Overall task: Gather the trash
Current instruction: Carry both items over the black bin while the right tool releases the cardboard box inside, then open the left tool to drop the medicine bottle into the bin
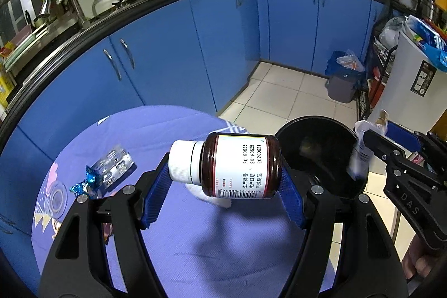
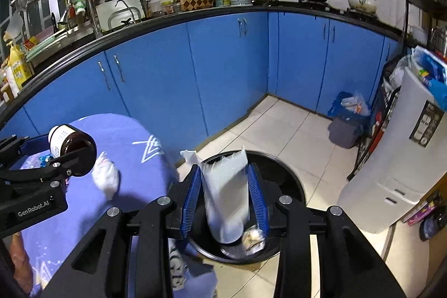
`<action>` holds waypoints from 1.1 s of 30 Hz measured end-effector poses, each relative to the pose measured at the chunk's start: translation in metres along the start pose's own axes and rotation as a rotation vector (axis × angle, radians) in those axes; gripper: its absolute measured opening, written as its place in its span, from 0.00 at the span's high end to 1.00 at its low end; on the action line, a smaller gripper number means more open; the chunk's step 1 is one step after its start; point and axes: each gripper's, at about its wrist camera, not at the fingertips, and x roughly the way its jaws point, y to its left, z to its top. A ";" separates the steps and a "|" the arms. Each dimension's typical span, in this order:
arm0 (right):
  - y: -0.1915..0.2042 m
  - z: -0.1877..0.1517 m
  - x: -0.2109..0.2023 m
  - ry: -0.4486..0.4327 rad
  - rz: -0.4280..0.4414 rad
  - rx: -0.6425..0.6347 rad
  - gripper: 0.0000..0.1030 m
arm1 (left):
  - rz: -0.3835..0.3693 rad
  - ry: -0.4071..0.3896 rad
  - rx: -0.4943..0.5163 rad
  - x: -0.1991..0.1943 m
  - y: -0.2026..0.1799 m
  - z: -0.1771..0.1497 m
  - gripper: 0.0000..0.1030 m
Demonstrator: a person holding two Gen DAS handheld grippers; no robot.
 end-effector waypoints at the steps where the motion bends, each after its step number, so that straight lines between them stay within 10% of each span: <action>1: 0.000 0.001 0.002 -0.001 -0.007 -0.007 0.65 | -0.001 0.000 0.002 0.001 -0.002 0.002 0.32; 3: -0.002 0.003 0.004 -0.004 -0.028 -0.016 0.23 | -0.003 -0.001 0.007 0.004 -0.005 0.004 0.32; 5: -0.006 0.004 -0.001 -0.054 -0.061 -0.006 0.11 | -0.004 0.000 0.015 0.007 -0.009 0.006 0.32; 33: -0.045 -0.001 0.003 -0.042 -0.214 0.026 0.11 | -0.090 -0.076 0.073 0.011 -0.055 0.047 0.19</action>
